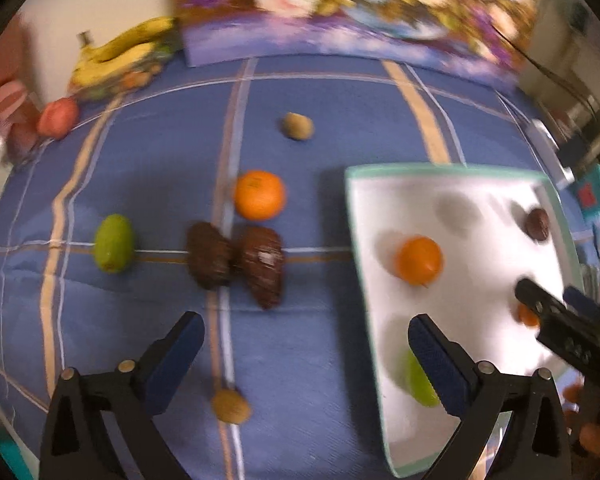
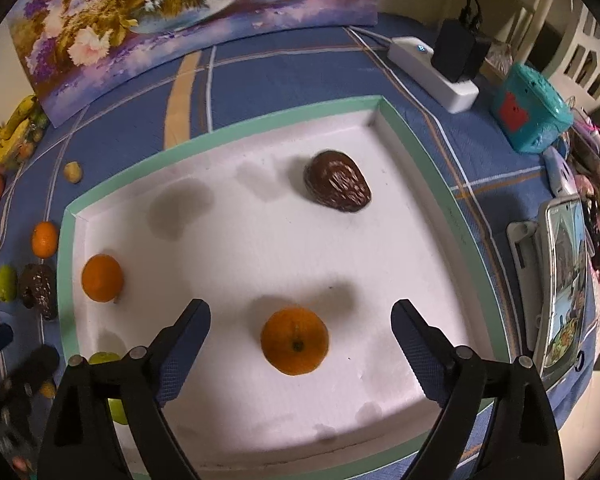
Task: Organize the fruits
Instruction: 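Open both tools to release the orange and pear, then withdraw, then move both open tools over the fruits beside the tray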
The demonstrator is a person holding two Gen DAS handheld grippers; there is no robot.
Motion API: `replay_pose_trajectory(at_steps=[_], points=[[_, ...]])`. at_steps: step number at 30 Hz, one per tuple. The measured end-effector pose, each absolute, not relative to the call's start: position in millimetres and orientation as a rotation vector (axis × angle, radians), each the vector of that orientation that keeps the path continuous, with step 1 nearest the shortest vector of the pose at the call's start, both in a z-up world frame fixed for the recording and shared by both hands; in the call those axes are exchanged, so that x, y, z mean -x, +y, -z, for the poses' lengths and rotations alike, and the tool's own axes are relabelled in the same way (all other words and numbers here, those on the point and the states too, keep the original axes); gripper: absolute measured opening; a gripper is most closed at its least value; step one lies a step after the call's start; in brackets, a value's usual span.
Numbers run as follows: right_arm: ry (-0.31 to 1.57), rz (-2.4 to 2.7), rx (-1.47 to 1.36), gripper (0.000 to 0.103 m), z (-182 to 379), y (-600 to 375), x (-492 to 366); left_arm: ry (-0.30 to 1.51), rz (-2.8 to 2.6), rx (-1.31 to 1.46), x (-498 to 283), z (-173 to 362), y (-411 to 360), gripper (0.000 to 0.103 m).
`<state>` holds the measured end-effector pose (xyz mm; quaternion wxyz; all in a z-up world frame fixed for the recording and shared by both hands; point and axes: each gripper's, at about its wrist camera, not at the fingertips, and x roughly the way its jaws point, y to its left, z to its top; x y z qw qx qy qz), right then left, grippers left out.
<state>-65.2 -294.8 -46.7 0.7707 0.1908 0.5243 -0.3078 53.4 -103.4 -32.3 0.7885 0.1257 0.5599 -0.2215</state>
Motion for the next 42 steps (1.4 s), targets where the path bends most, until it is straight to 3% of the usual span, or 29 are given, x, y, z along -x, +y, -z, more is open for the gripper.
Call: replay_pose_trajectory(at_steps=[19,32,42], points=[[0.952,0.452,-0.226,0.093,13.5,-212.1,18.2,1.034,0.317,-0.189,-104.3,-16.9,-10.6,0.103],[0.928,0.24,-0.314,0.093,-2.7,-160.4,-6.9,1.034,0.243,-0.054,-133.3,-27.6,65.9,0.103],[0.974,0.145,-0.263,0.089,0.5,-113.5,-22.9,1.125,0.296,-0.133,-140.8,-15.3,69.6,0.103]])
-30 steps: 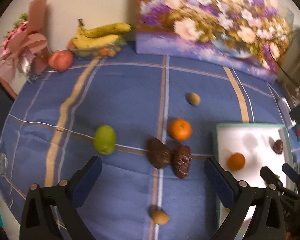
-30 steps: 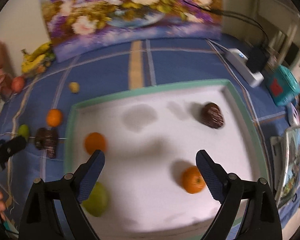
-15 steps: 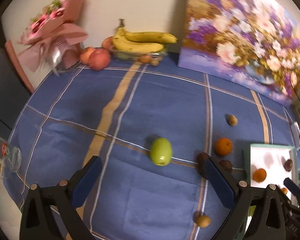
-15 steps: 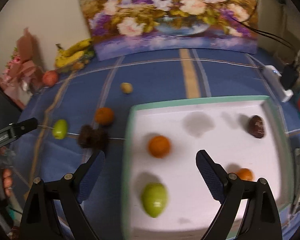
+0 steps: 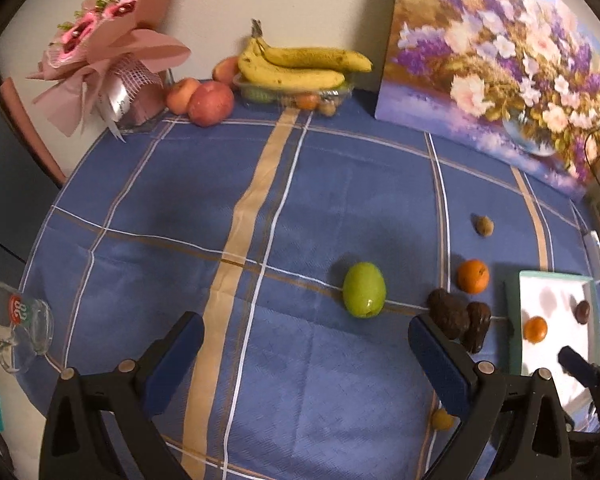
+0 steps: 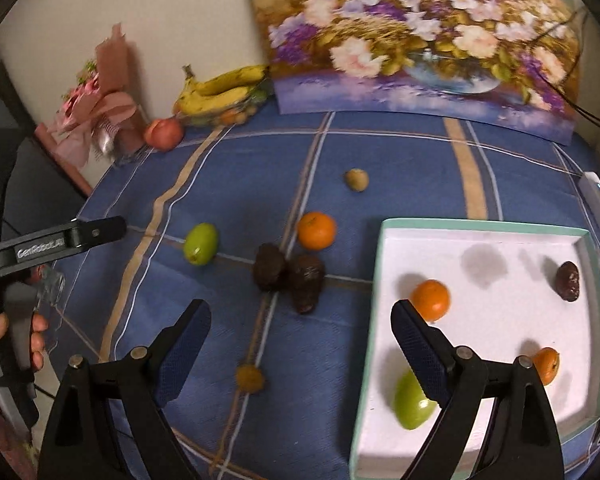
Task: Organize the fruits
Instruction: 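Move both open tools over the fruits beside the tray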
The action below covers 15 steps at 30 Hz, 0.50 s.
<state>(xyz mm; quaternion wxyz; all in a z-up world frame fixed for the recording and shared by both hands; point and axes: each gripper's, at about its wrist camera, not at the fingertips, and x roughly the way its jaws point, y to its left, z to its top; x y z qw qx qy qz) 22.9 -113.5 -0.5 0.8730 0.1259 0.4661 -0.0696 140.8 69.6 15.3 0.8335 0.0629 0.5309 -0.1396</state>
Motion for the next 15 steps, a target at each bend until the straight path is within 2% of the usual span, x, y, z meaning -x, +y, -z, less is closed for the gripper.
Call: replay_pose_trajectory(at_steps=[1,3,13,15], points=[[0.981,0.133,-0.256,0.086,2.0,-109.0,-23.7,1.137,0.302,-0.135,-142.3,-12.9,68.7,0.103],[1.004,0.114,-0.25,0.074,6.4,-101.7,-25.5,1.152,0.311,-0.138,-144.9,-8.8,66.2,0.103],[1.123,0.082,-0.202,0.074,40.3,-78.7,-33.5,1.236,0.331,-0.109,-167.6,20.1,56.9,0.103],[1.154,0.076,-0.193,0.07,49.4,-74.7,-35.0,1.252,0.326,-0.109,-170.8,27.0,54.2,0.103]])
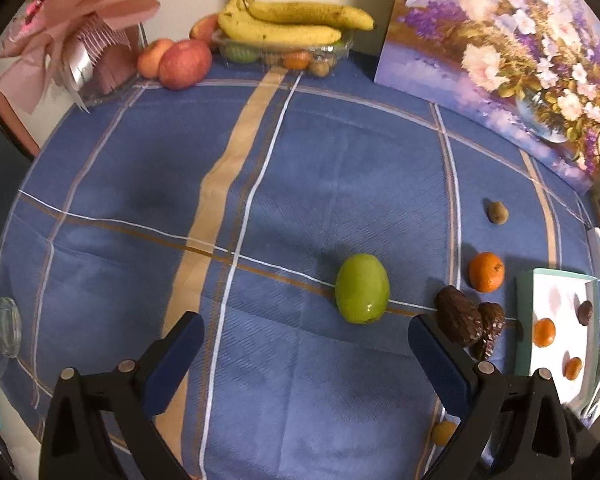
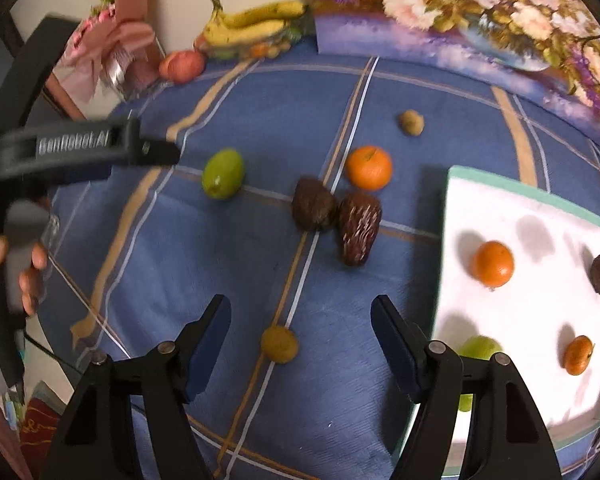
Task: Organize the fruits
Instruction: 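Move both open tools over the fruits beside the tray, then grasp the small tan round fruit with the right tool while the left tool grasps a green pear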
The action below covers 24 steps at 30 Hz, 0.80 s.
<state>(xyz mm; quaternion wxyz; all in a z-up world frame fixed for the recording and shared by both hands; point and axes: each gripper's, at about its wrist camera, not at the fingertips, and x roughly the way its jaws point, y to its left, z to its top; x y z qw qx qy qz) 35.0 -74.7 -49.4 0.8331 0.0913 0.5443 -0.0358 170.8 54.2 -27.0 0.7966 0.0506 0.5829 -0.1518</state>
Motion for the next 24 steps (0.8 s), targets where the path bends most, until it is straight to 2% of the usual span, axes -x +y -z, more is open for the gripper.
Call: replay_pose_trajectory(at_steps=[2,11,13,17,18,20,22,24], points=[[1.179,0.068,-0.187,0.067,57.1,-71.7,-36.7,1.27,0.332,-0.106,-174.7,35.5,49.9,0.103],[1.294,0.055,-0.15,0.066,90.7,-60.6,-41.4,1.313,0.362,-0.069,-187.4,61.5,31.5,0.1],[1.308,0.057,-0.141,0.064,94.7,-60.1,-41.4,1.323,0.368,-0.064,-188.7,65.9,28.4,0.089],[1.311,0.064,-0.121,0.059,95.2,-58.0,-41.1,1.335,0.373,-0.061,-189.9,71.9,23.6,0.076],[1.312,0.065,-0.117,0.056,95.3,-58.1,-41.0,1.337,0.377,-0.058,-189.9,72.8,22.9,0.069],[1.313,0.07,-0.103,0.05,94.6,-56.7,-40.2,1.341,0.381,-0.059,-189.8,74.8,20.6,0.063],[1.313,0.063,-0.107,0.047,94.2,-55.1,-40.6,1.346,0.395,-0.054,-189.3,76.2,18.5,0.051],[1.312,0.057,-0.108,0.038,95.6,-49.9,-40.6,1.348,0.411,-0.049,-188.6,76.6,16.9,0.042]])
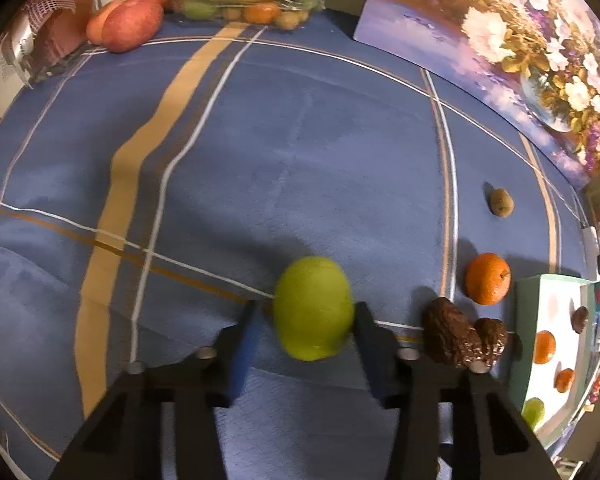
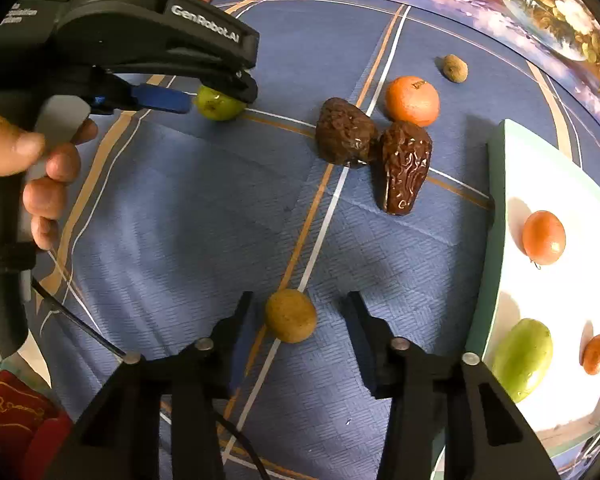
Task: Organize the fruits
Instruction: 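Grasp the small tan round fruit with the right tool while the left tool grasps a green pear, then carry the tan fruit and green pear over the white tray with both tools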
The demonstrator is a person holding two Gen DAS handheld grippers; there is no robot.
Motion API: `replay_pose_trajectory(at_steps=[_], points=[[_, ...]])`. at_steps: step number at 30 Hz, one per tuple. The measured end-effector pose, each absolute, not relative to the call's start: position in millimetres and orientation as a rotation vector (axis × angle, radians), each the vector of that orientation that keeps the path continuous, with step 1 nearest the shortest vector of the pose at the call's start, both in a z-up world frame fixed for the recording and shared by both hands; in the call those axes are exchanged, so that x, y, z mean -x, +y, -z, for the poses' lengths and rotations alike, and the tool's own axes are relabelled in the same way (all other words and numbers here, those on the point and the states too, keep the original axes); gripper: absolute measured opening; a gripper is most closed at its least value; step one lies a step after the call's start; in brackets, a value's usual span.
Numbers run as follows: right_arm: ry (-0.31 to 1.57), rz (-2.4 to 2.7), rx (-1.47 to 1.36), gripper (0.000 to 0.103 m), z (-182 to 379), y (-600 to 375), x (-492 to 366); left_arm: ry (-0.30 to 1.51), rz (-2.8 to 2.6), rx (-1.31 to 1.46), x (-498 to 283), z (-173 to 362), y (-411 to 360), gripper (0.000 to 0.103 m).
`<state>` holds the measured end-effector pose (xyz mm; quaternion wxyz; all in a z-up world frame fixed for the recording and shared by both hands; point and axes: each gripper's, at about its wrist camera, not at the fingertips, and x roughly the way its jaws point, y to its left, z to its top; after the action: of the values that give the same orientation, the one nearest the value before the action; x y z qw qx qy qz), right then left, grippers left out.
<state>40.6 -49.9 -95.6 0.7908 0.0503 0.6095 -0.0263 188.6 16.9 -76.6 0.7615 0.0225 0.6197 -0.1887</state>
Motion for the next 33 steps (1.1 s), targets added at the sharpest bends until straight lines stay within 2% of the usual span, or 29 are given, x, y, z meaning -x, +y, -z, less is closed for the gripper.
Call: replay_pose_trajectory(at_steps=[5,24,33], points=[[1.309,0.034,-0.121,0.027,93.4,-44.8,-42.7,1.352,0.407,-0.053,-187.0,75.4,15.8,0.042],[1.173,0.11,-0.168,0.027,40.6,-72.2,-35.6,1.221,0.41,-0.077,-167.9,14.4,19.6,0.042],[1.09,0.225,-0.232,0.027,24.8,-121.8,-27.2,1.167,0.397,-0.125,-159.7,-5.6,9.5,0.042]])
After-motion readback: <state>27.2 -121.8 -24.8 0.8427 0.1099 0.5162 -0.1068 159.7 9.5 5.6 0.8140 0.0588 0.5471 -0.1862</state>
